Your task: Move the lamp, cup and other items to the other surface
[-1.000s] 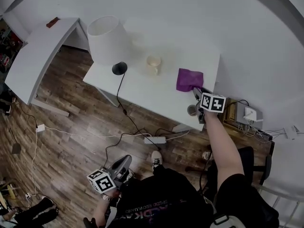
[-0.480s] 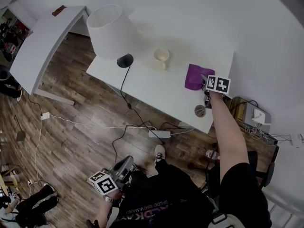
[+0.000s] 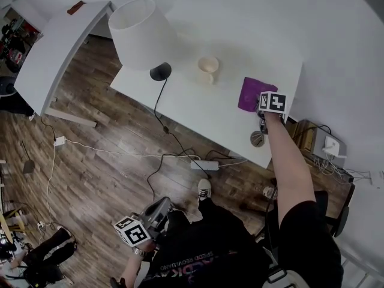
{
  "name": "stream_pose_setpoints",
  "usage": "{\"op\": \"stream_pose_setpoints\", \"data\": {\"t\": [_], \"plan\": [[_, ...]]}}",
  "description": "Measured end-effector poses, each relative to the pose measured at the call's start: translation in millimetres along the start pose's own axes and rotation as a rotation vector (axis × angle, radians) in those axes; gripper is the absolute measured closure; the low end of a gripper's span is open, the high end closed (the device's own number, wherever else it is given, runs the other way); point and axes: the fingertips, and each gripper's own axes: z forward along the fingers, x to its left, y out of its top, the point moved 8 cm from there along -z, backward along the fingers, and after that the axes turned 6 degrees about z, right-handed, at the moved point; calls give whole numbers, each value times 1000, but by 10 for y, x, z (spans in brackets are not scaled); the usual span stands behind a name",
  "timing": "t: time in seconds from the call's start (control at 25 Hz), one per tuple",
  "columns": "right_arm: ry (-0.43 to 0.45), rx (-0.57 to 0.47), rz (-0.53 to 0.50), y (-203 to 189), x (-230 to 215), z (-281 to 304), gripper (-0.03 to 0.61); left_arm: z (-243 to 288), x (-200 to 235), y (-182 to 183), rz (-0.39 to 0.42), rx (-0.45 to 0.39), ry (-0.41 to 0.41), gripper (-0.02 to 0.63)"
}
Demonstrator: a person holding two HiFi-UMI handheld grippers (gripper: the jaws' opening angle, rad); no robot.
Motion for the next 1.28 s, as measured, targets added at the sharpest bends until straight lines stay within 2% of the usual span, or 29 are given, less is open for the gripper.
{"op": "stream_pose_setpoints", "data": {"t": [0.28,0.68,1.04,1.28], "plan": [[-5,-7,-51,4,32,29,485,5,43,-3,-12,8,1,617],[2,-75,-33,-8,40,-147,512,-98,48,38,14,16,0,617],[70,-226,18,47,160,-826,514,-222,42,257,85,40,-74,617],[113,-334,61,-140,288,-1552,514,-341,58,333,110,68,-158,617]]}}
